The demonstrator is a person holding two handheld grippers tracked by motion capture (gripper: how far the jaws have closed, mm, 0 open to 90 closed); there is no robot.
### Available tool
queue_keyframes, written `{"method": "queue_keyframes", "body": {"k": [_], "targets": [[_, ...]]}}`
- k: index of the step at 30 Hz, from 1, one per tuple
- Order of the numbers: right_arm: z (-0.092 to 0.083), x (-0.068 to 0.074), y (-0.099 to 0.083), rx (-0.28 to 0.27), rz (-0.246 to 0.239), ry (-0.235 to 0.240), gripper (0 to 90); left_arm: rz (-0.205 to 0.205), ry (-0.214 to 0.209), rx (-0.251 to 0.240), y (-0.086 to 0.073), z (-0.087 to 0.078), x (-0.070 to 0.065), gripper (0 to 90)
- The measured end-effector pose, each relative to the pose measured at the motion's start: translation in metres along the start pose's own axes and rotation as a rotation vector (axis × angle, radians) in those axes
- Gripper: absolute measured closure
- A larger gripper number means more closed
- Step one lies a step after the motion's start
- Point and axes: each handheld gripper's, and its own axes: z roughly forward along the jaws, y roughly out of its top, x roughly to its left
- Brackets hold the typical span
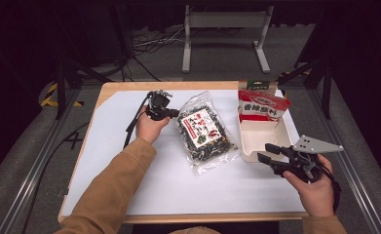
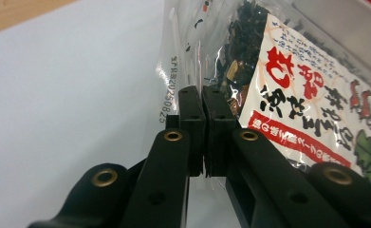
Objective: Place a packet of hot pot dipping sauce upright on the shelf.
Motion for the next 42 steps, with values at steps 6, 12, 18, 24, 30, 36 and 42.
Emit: {"method": "queue_keyframes", "body": {"k": [6,12,18,24,30,36,42], "targets": [[0.0,0.001,0.003,-0.006,-0.011,0.003,51.7,0.045,-0.007,-0.068,0.005,-0.023,-0.011,88.3],[0.003,0.0,0.007,-0.01,-0.028,0.012,50.4,0.118,0.007,-0.164,0.009,-0.054,-0.029,88.3],[0.009,0.002,0.012,-0.017,-0.043,0.028,49.9,0.183,0.013,-0.237,0.008,-0.083,-0.047,88.2],[0.016,0.004,0.018,-0.022,-0.059,0.053,49.7,0.231,0.019,-0.289,0.004,-0.105,-0.062,88.2],[0.02,0.007,0.023,-0.029,-0.065,0.069,49.1,0.26,-0.001,-0.342,-0.002,-0.127,-0.071,88.2],[0.026,0.01,0.029,-0.031,-0.056,0.102,46.3,0.309,-0.029,-0.378,-0.008,-0.147,-0.076,88.2],[0.033,0.013,0.037,-0.044,-0.021,0.12,43.6,0.373,-0.051,-0.399,-0.014,-0.157,-0.081,88.3]]}}
